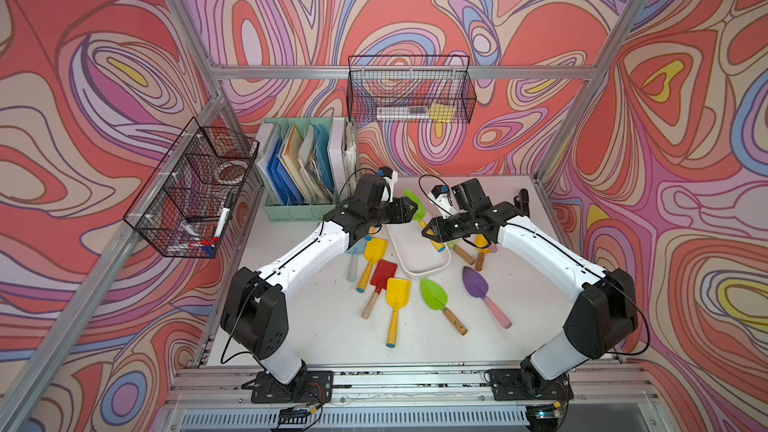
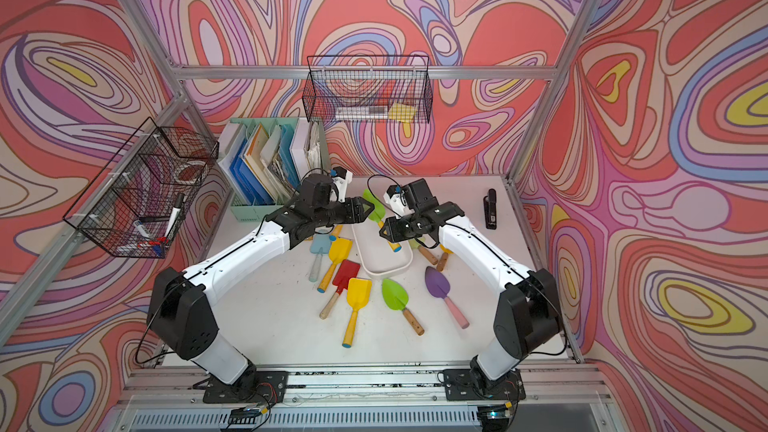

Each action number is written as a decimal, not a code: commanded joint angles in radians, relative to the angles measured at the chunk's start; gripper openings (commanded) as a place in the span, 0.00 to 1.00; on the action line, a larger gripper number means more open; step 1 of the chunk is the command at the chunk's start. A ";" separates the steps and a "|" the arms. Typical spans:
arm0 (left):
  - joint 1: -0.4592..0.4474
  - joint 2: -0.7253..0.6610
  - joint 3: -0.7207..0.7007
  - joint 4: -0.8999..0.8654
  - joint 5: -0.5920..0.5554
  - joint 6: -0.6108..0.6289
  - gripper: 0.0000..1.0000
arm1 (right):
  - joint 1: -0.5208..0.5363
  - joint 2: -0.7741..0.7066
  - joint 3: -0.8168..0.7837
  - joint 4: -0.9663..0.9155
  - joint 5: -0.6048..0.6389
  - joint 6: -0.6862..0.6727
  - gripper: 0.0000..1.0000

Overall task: Put the shovel into the storage box
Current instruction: Place the shovel in the storage box.

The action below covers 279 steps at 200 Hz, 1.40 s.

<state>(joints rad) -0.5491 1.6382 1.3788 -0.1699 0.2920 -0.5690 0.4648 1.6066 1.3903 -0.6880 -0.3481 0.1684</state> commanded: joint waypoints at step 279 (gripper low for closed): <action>0.008 0.030 -0.011 0.023 -0.072 -0.045 0.38 | 0.028 -0.021 0.046 0.053 0.012 0.025 0.00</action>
<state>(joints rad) -0.5480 1.6440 1.3407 -0.1684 0.2169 -0.6037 0.4828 1.6138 1.4101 -0.6701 -0.3073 0.1928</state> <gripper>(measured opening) 0.462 0.244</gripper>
